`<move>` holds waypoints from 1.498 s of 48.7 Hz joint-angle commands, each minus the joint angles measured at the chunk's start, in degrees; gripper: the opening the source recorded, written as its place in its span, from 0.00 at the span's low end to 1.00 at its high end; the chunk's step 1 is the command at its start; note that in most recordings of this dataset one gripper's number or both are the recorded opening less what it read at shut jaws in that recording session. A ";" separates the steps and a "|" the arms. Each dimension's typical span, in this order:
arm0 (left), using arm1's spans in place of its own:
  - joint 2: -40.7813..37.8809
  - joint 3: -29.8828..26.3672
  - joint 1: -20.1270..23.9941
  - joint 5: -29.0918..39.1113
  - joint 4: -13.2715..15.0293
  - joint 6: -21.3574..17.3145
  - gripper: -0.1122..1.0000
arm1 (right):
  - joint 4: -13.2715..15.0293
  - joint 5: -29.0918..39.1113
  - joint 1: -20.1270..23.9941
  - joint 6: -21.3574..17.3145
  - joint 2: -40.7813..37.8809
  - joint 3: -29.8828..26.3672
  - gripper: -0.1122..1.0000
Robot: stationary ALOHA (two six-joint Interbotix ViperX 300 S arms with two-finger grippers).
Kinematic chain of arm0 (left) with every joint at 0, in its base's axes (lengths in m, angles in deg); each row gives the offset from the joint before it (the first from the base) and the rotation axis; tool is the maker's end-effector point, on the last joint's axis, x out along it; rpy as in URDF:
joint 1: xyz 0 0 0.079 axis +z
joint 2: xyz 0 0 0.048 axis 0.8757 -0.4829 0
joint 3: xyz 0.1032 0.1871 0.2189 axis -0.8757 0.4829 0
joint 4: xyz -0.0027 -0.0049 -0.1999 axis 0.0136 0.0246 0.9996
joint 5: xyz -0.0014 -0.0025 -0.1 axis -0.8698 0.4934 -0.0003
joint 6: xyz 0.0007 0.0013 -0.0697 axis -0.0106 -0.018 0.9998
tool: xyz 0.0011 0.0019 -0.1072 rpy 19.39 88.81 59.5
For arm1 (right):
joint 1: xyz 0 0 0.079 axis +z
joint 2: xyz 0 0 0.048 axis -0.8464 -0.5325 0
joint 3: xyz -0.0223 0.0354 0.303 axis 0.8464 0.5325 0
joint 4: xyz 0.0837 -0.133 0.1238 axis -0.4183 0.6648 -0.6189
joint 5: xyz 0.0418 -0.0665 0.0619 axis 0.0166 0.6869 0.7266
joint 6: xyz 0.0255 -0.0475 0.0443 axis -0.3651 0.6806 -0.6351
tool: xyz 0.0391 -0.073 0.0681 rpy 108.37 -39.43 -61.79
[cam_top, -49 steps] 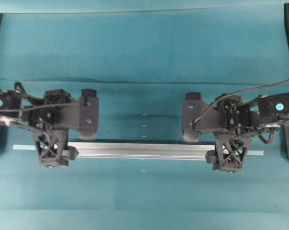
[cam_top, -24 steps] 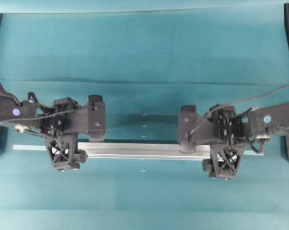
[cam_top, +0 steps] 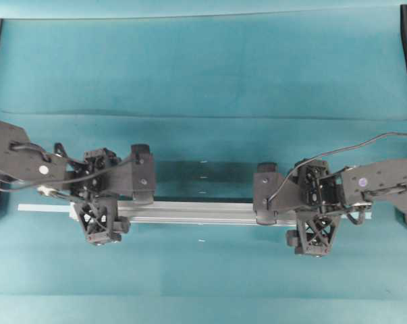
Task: Lift the metal rail with both hands and move it towards you.
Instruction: 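Close both grippers on the silver rail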
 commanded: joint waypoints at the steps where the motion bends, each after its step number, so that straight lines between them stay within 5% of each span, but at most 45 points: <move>1: -0.62 -0.26 -0.09 -1.14 -0.18 0.09 0.98 | 0.09 -1.67 -0.18 0.00 -0.70 0.09 1.00; 29: -1.67 0.26 -0.26 -3.16 -0.18 0.09 0.95 | 0.09 -2.55 -0.35 -0.09 -1.76 -0.09 0.98; 35: -1.58 0.18 -0.53 -3.69 -0.18 0.09 0.76 | -0.18 -2.37 -0.26 -0.18 -1.93 -0.53 0.85; 43: -1.58 -0.09 -0.97 -5.01 -0.18 0.18 0.39 | -0.53 -2.11 -0.35 -0.18 -2.46 -1.58 0.46; 73: 0.09 -1.41 -0.97 -4.04 -0.18 0.18 0.39 | -1.58 0.00 -0.44 0.00 -1.05 -2.99 0.46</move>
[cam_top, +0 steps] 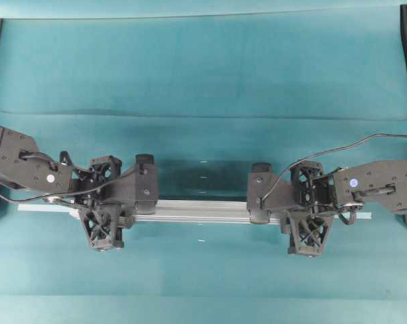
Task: Lift the metal rail with both hands and move it towards you.
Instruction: 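Lift the rail with both grippers and raise it upward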
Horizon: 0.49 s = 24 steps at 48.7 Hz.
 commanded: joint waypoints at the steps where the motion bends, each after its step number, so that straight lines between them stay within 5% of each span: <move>1: 2.37 -2.02 0.18 0.79 0.26 0.35 0.39 | -0.44 1.41 -0.09 -0.09 1.49 -1.85 0.46; 24: 14.77 -12.48 0.18 23.47 0.26 0.00 0.39 | -0.97 26.10 -2.72 -0.09 13.62 -14.59 0.46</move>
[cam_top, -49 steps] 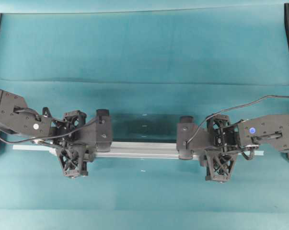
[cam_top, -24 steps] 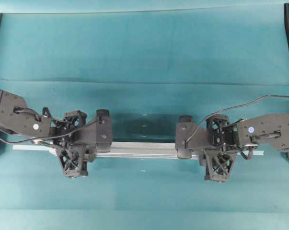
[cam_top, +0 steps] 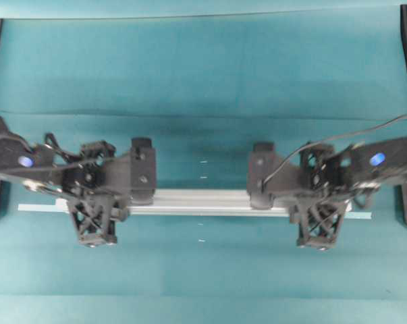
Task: Lift the metal rail with both hands and move it towards you.
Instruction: 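Lift the rail with both grippers and raise it upward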
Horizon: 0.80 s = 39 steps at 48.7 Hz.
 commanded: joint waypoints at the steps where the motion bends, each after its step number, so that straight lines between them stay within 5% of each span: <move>1: 3.52 -3.87 0.26 3.43 0.09 0.26 0.39 | -0.26 3.16 -0.88 -0.26 2.81 -4.04 0.46; 39: 8.96 -24.17 0.35 25.58 0.09 0.53 0.39 | -0.26 30.32 -1.76 -3.43 4.75 -25.93 0.46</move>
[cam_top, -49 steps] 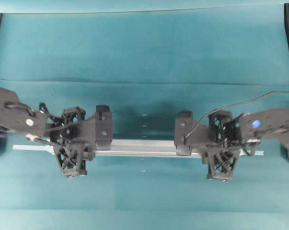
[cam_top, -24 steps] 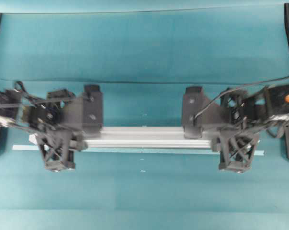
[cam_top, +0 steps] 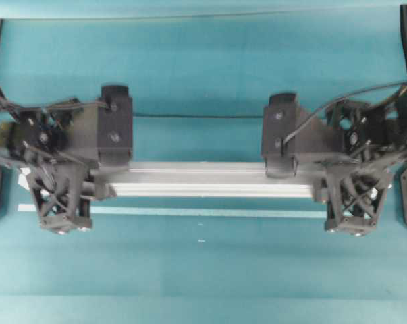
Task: Lift the metal rail with both hands and move it towards you.
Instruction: 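Lift the rail with both grippers and raise it upward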
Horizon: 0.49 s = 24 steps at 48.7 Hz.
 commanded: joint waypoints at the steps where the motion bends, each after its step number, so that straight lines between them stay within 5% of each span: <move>1: 1.05 -4.13 0.26 1.67 0.35 0.44 0.39 | 0.00 2.20 -0.88 -2.46 0.26 -3.78 0.46; 24: -0.09 -15.29 0.44 14.59 0.26 0.53 0.39 | -0.09 15.56 0.00 -8.00 -3.69 -21.80 0.46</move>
